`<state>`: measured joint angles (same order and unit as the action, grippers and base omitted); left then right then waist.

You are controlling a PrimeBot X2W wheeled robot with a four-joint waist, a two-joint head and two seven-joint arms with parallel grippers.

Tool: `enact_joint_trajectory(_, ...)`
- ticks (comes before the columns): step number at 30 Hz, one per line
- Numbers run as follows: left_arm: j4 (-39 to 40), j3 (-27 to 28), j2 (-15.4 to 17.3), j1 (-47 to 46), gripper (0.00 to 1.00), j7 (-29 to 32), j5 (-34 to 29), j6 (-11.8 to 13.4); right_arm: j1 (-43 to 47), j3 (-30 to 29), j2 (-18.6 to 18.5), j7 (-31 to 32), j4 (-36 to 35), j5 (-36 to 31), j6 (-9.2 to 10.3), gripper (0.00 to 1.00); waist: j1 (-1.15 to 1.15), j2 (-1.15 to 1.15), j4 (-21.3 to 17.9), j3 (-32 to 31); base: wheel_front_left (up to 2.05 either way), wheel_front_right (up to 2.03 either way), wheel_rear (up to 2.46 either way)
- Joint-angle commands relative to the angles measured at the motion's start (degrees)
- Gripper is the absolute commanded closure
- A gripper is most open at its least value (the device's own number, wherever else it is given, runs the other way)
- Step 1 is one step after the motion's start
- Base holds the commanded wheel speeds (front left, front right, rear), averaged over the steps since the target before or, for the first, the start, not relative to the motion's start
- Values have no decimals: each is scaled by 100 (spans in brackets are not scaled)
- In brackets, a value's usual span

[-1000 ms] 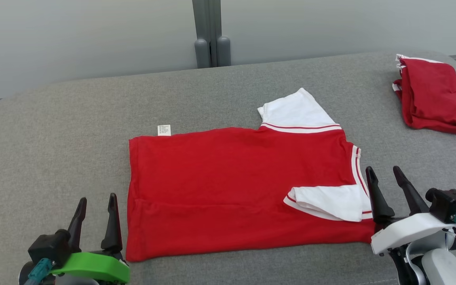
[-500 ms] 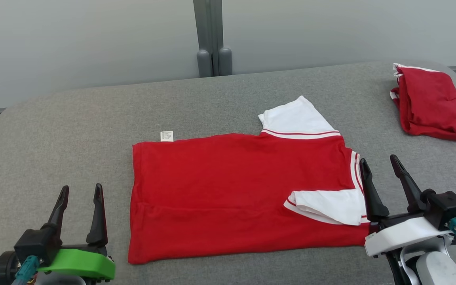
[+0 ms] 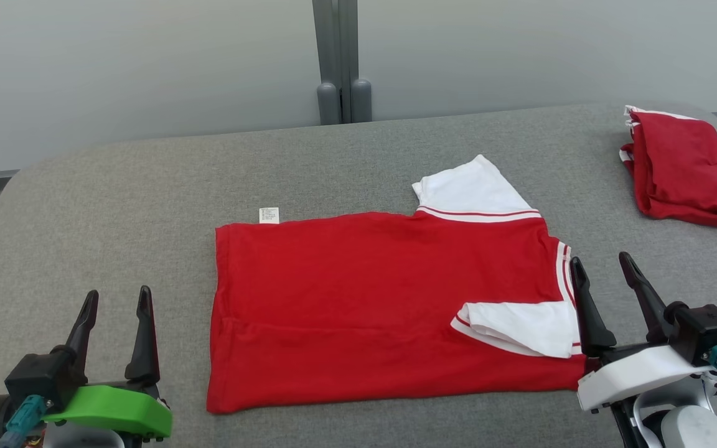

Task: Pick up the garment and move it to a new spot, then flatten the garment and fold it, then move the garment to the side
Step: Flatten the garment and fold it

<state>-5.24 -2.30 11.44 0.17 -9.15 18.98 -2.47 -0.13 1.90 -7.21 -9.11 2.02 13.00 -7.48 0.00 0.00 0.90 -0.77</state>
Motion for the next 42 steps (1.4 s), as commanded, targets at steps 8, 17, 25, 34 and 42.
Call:
enact_joint_trajectory(8,-26,-53,53,66,0,66,80,56,117,-30,33,139,-52,-86,-1,0,0,0,-5,3,0,0,0)
enact_joint_trajectory(17,-149,-88,102,21,0,42,84,38,95,-17,41,139,25,-96,-1,0,0,0,-16,22,0,0,0)
enact_joint_trajectory(25,-420,-256,346,-632,0,261,82,-209,-508,158,-114,90,226,-9,-1,0,0,0,-42,250,0,0,0)
enact_joint_trajectory(34,-1054,-692,646,-2416,0,870,419,-464,-2417,590,-611,640,1130,-28,-1,0,0,0,-48,1120,0,0,0)
enact_joint_trajectory(42,-2100,-1368,847,-3819,0,1575,1374,-505,-4097,1068,-848,940,2411,82,0,0,0,0,-139,1873,0,0,0)
